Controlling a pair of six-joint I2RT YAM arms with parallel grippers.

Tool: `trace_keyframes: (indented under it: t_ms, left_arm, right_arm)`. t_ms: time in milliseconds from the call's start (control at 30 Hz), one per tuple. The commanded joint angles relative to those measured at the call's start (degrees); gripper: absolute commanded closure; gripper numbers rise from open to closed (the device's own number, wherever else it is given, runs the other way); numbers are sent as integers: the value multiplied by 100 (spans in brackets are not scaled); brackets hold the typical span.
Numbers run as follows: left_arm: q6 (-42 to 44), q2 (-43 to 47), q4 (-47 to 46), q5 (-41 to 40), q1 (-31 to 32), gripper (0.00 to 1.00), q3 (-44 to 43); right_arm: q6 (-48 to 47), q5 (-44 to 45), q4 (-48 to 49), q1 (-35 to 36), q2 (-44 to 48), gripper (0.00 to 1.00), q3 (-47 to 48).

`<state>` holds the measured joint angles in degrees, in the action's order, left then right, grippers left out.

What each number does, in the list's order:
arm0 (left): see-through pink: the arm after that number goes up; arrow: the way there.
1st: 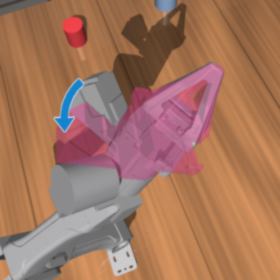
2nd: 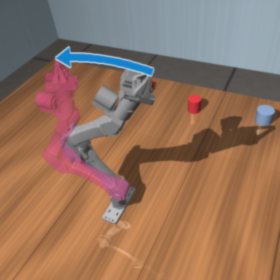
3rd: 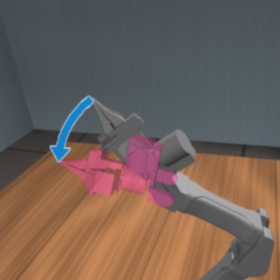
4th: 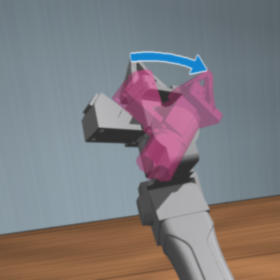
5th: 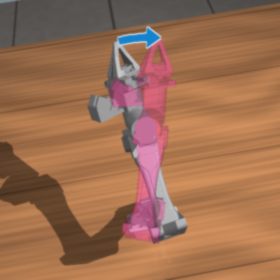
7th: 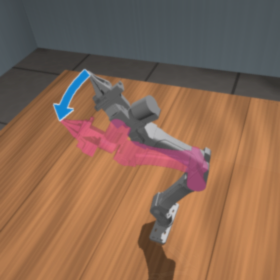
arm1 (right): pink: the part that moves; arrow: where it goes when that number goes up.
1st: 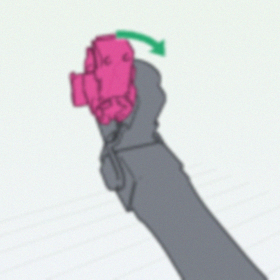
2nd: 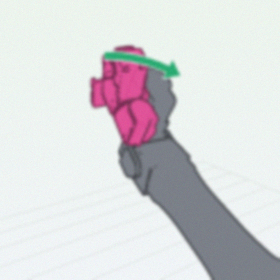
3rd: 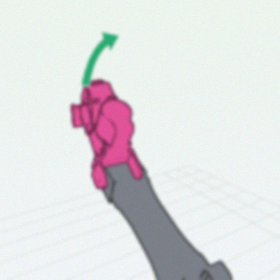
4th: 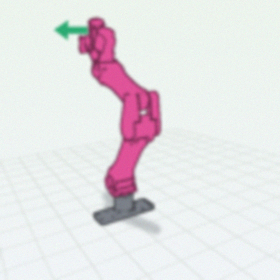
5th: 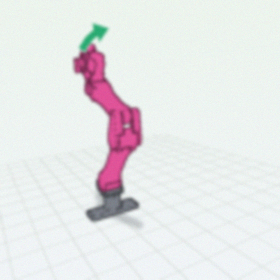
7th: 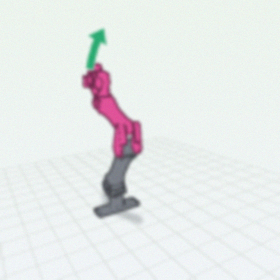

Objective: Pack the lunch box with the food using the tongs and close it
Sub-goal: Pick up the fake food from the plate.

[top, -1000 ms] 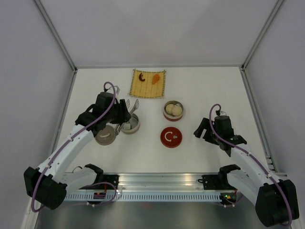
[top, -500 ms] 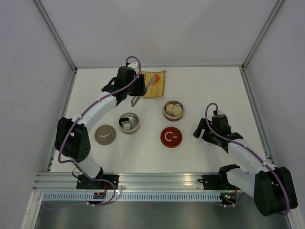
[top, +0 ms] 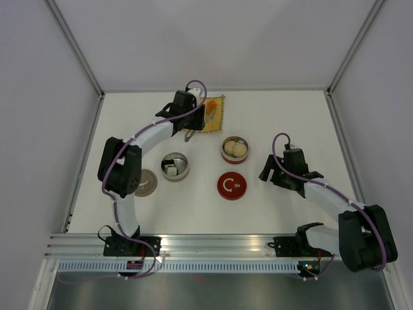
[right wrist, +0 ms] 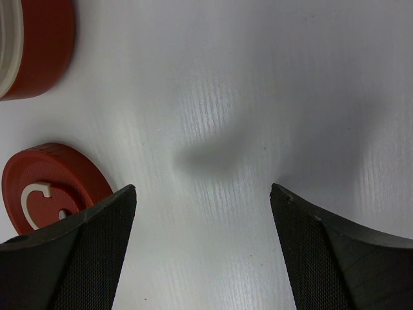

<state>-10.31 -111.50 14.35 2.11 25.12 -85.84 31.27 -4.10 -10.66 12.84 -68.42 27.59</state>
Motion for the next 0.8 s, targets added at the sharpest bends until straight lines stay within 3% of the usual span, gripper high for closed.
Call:
trace_keyframes:
  t_ms: [0, 300, 633, 700, 767]
  left_arm:
    - [336, -178, -407, -8, 10, 44, -433]
    - [415, -819, -64, -369, 10, 44, -1092]
    - [477, -1277, 182, -237, 10, 44, -1496]
    - [468, -1330, 200, -246, 10, 46, -1514]
    - [459, -1348, 200, -237, 10, 53, -1541]
  right_arm:
    - [-94, 76, 169, -27, -75, 9, 176]
    - [-129, 111, 134, -27, -145, 9, 255]
    - [-165, 137, 116, -27, -259, 9, 343]
    - [-173, 137, 116, -36, -286, 9, 361]
    - [-174, 146, 108, -36, -303, 9, 396]
